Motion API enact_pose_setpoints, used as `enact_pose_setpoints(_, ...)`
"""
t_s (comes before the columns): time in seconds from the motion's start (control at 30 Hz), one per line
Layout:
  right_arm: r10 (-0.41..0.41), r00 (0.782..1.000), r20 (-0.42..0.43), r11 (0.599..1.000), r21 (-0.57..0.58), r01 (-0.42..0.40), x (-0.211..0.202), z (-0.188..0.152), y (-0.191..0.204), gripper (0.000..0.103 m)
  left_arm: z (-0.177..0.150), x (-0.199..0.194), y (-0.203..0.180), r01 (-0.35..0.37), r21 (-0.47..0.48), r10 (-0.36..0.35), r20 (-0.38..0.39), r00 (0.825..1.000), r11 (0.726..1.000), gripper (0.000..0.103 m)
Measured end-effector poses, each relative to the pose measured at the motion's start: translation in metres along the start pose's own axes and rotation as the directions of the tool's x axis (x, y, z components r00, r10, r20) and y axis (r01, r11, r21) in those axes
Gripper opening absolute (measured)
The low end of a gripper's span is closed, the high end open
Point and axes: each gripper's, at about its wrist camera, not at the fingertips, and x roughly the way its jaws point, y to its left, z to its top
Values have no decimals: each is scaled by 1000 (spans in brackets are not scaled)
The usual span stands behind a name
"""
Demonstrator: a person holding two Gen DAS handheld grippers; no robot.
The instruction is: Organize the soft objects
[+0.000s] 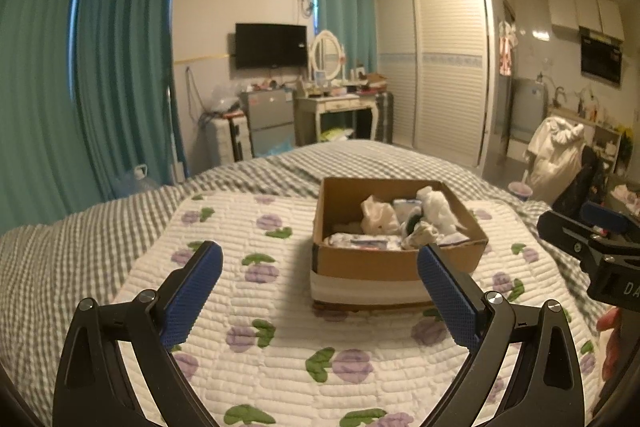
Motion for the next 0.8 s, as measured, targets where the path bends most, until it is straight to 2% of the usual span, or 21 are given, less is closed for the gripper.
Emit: enact_pose_setpoints(0.8,-5,1000,-13,1000,-4,5,-6,0,3,103,-2,-4,-5,17,15,-17,-8,1000,1000,100)
